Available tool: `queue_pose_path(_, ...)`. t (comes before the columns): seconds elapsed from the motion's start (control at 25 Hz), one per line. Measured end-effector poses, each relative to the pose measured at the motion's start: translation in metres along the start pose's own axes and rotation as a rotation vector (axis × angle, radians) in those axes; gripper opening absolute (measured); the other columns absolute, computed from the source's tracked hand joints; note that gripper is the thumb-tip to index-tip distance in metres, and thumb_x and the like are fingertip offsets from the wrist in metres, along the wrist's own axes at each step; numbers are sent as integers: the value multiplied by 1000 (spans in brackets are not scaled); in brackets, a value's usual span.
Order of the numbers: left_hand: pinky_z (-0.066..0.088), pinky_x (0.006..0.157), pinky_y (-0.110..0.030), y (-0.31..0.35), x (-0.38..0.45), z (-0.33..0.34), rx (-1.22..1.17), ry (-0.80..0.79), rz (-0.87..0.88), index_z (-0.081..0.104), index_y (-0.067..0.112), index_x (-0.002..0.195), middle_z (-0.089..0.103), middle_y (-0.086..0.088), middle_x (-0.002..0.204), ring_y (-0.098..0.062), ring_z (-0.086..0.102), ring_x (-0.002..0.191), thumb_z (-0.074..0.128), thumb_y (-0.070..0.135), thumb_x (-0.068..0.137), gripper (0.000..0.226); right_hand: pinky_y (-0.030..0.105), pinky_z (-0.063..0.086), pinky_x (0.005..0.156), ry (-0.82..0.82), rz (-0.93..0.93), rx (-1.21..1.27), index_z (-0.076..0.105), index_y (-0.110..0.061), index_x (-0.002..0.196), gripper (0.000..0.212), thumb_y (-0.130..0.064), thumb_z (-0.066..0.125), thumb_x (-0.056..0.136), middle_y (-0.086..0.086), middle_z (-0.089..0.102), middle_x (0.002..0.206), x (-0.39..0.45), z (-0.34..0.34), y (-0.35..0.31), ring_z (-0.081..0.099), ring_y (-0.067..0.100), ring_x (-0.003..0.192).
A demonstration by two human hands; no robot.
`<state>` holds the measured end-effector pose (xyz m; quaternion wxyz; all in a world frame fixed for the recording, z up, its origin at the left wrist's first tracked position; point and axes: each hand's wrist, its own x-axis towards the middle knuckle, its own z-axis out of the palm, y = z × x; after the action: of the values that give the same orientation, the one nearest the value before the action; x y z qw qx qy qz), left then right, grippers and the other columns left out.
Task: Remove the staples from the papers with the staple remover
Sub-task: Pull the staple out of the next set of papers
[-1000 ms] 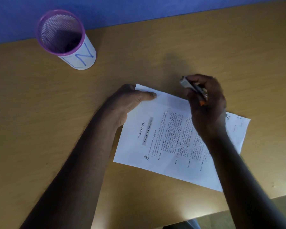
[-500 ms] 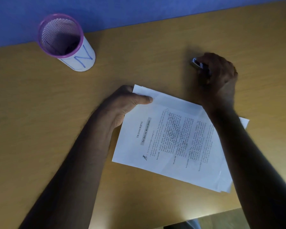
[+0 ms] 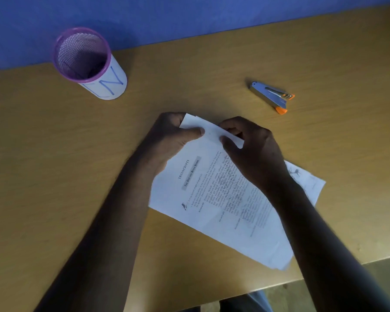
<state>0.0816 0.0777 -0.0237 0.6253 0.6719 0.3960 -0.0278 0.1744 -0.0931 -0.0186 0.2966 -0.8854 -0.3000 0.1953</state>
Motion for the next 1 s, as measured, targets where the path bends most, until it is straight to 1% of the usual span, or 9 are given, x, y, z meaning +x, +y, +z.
queue_pose_path(0.04, 51, 68, -22, 2, -5, 4, 39, 69, 79, 78, 17, 95, 81, -3, 89, -6, 68, 74, 75, 15, 87, 9, 37, 58, 88, -2, 44, 47, 70, -27, 113, 19, -26, 67, 94, -15, 76, 106, 0, -4, 2, 71, 9, 99)
queue_pose_path(0.16, 51, 95, -23, 8, -22, 16, 268, 454, 364, 72, 22, 120, 74, 7, 114, -5, 66, 105, 70, 19, 88, 31, 33, 60, 84, 35, 127, 169, 74, -27, 109, 16, -23, 69, 95, -20, 75, 96, -3, -17, 6, 70, -1, 89)
queue_pose_path(0.24, 54, 93, -31, 13, -38, 28, 252, 558, 450, 70, 20, 116, 70, 5, 113, -12, 66, 104, 68, 19, 89, 27, 33, 63, 79, 58, 198, 278, 75, -30, 107, 14, -23, 70, 95, -18, 77, 93, -8, -24, 5, 72, 1, 84)
queue_pose_path(0.36, 56, 75, -20, 21, -55, 52, 111, 353, 272, 70, 25, 113, 72, 11, 110, -1, 68, 91, 67, 30, 94, 20, 41, 67, 74, 57, 273, 438, 76, -33, 108, 16, -23, 69, 97, -16, 78, 94, -18, -32, -1, 77, 8, 80)
queue_pose_path(0.48, 51, 76, -10, 23, -63, 66, 56, 240, 160, 69, 30, 119, 71, 18, 121, 8, 66, 99, 63, 43, 97, 26, 50, 66, 83, -6, 253, 630, 77, -32, 115, 23, -19, 65, 101, -10, 80, 104, -31, -33, -12, 79, 19, 91)
queue_pose_path(0.68, 61, 82, -30, 30, -70, 62, -110, 256, 175, 74, 21, 107, 78, 10, 99, -5, 73, 95, 66, 35, 97, 19, 41, 62, 90, -46, 49, 606, 67, -22, 136, 34, -14, 64, 103, -4, 69, 130, -55, -19, -21, 69, 14, 114)
queue_pose_path(0.84, 51, 71, -34, 30, -72, 52, -207, 273, 158, 77, 8, 96, 74, -9, 84, -11, 63, 77, 64, 17, 100, 17, 26, 56, 81, 94, 70, 648, 68, -19, 133, 32, -16, 61, 102, -4, 67, 131, -64, -13, -14, 68, 10, 107)
queue_pose_path(0.92, 47, 72, -38, 36, -75, 48, -354, 235, 77, 77, 5, 93, 71, -19, 87, -22, 56, 80, 65, 13, 100, 16, 25, 55, 81, 207, 146, 641, 65, -19, 133, 35, -28, 65, 98, -6, 66, 133, -62, -17, -6, 67, 5, 107)
queue_pose_path(1.0, 56, 82, -45, 42, -77, 44, -592, 142, -28, 78, 8, 96, 78, -18, 103, -27, 67, 89, 66, 11, 99, 12, 30, 57, 92, 266, 235, 655, 59, -24, 137, 50, -47, 68, 93, -10, 62, 140, -60, -22, 5, 64, 5, 119)
